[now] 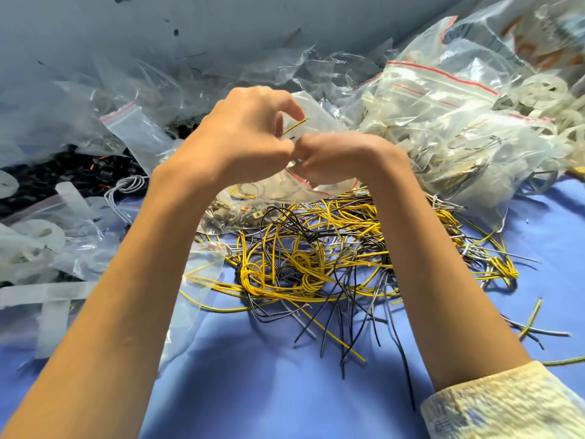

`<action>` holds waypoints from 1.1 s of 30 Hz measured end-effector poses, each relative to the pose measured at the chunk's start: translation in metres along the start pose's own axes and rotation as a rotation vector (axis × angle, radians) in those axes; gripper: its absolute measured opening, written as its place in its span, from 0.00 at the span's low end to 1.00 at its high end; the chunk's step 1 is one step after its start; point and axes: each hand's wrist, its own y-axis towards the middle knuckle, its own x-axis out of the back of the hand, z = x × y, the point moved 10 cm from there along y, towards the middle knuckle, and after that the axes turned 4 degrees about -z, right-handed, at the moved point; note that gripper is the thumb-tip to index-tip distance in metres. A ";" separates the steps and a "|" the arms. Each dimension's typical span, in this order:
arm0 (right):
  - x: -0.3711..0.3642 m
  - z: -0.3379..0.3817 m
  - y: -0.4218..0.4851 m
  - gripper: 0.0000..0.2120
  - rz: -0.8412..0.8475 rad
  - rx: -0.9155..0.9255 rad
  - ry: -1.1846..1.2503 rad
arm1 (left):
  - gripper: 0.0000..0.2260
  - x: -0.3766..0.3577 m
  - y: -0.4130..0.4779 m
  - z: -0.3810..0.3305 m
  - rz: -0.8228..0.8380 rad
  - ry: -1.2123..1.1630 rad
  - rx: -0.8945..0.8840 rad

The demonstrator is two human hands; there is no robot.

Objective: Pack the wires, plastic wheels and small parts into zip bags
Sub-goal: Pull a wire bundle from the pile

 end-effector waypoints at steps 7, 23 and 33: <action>0.010 -0.006 0.001 0.12 -0.040 -0.026 -0.120 | 0.16 0.014 0.000 -0.002 0.021 -0.027 -0.085; 0.047 -0.012 -0.016 0.31 -0.236 0.048 0.194 | 0.08 0.044 0.002 0.022 -0.240 -0.024 -0.079; 0.054 -0.016 -0.016 0.17 -0.331 0.079 0.128 | 0.08 0.039 -0.005 -0.018 -0.255 -0.316 -0.247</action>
